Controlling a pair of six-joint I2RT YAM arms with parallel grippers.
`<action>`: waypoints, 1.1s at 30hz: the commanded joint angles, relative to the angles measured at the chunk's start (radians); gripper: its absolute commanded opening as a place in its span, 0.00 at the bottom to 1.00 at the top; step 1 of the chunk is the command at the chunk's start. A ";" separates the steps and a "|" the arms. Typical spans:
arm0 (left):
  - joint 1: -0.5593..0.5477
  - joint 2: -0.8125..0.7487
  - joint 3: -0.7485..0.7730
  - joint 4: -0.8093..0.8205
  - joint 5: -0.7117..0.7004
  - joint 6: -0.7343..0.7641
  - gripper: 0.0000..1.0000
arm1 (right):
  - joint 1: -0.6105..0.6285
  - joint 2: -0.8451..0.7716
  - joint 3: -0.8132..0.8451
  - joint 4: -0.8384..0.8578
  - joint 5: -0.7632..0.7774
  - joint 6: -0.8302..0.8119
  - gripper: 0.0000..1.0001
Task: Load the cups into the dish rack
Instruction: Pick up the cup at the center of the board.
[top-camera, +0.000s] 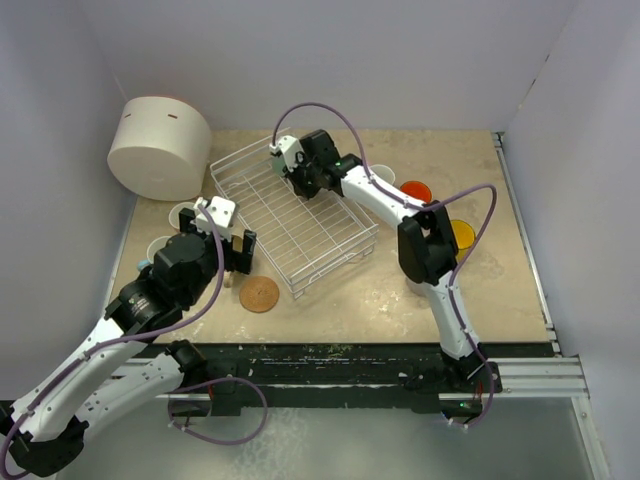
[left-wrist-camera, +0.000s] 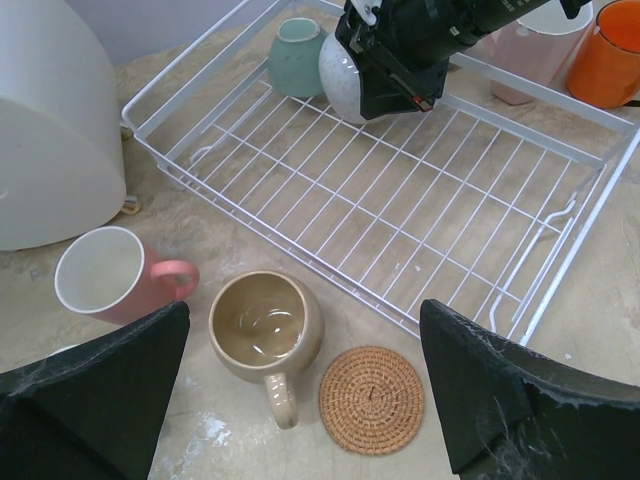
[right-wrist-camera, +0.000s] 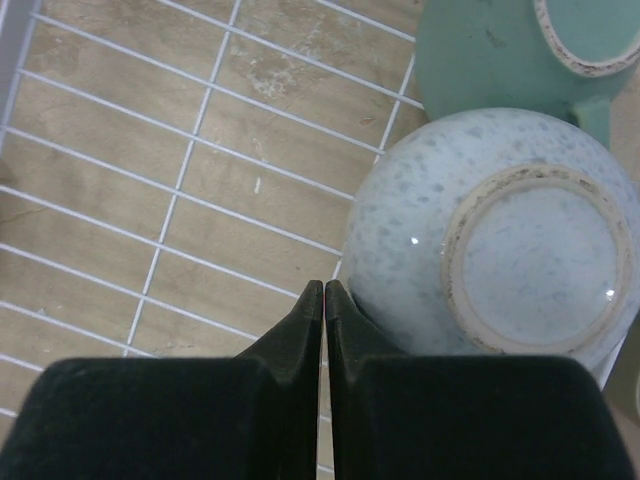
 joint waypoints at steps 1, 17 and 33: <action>0.005 -0.002 -0.003 0.016 -0.011 0.023 1.00 | -0.011 -0.114 -0.017 0.008 -0.146 -0.059 0.06; 0.005 0.011 -0.013 0.027 -0.010 0.017 0.99 | -0.044 -0.574 -0.371 0.034 -0.484 -0.144 0.26; 0.004 0.215 0.007 -0.030 -0.036 -0.036 0.85 | -0.260 -1.062 -0.876 0.138 -0.708 -0.116 0.28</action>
